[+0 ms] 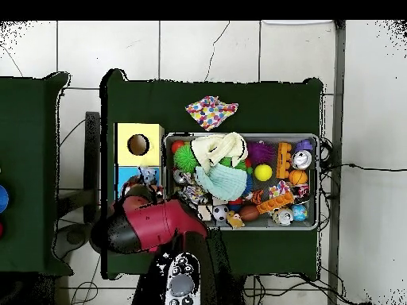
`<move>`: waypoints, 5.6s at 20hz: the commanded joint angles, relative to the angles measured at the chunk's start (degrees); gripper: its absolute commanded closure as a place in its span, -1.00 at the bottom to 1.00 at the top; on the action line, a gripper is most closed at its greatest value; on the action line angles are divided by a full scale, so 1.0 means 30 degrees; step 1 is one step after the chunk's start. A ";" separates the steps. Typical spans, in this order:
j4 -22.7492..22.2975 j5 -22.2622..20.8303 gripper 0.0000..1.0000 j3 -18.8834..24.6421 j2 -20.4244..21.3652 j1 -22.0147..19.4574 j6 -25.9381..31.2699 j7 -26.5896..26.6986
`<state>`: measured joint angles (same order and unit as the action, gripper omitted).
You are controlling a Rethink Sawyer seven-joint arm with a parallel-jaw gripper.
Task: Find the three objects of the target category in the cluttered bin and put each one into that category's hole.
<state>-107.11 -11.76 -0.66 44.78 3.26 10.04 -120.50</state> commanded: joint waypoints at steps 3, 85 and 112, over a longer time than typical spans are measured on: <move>-0.2731 -0.1036 1.00 -0.0383 -0.1095 0.0545 -0.0251 -0.1846; -0.0112 -0.1121 -1.00 0.2505 0.0225 -0.2590 0.4539 0.2095; 0.1369 -0.1666 -1.00 0.4311 0.1717 -0.4415 0.8605 0.3722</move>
<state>-107.14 -13.40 6.96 48.82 -5.39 26.99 -120.49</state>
